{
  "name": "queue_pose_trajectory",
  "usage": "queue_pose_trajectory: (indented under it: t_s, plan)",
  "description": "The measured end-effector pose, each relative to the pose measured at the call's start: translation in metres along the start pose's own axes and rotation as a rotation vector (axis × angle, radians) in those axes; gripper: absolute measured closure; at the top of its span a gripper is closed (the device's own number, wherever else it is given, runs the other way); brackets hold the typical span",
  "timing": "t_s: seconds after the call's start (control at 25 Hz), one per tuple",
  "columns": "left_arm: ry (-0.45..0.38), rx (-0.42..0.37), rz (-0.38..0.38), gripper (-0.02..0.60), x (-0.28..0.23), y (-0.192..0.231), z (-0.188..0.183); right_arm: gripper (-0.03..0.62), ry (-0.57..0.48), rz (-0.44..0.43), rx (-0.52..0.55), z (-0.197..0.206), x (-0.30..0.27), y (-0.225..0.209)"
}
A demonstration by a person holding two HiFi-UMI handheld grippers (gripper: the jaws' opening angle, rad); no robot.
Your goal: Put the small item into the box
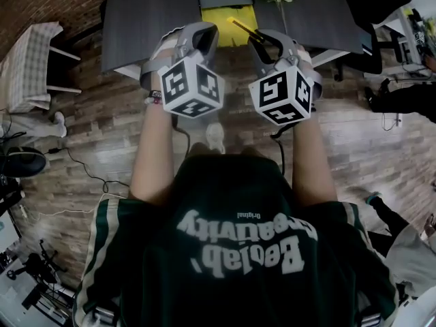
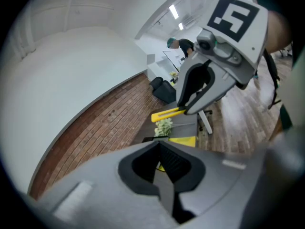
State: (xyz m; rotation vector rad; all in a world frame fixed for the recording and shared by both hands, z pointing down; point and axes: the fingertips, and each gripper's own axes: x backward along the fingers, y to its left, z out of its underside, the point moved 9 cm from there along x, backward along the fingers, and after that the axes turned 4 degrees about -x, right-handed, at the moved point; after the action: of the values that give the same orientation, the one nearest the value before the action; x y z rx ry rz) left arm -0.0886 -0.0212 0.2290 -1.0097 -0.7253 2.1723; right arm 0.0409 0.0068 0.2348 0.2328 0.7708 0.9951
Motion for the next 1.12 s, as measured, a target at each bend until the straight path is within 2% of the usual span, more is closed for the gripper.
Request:
queue_pose_trajectory:
  t_s: [0.52, 1.12]
  plan:
    - [-0.038, -0.015, 0.028, 0.578, -0.040, 0.036, 0.025, 0.520, 0.043, 0.034, -0.024, -0.010, -0.048, -0.016]
    - [-0.045, -0.006, 0.043, 0.578, -0.066, 0.044, 0.036, 0.520, 0.064, 0.024, -0.026, -0.007, -0.072, -0.026]
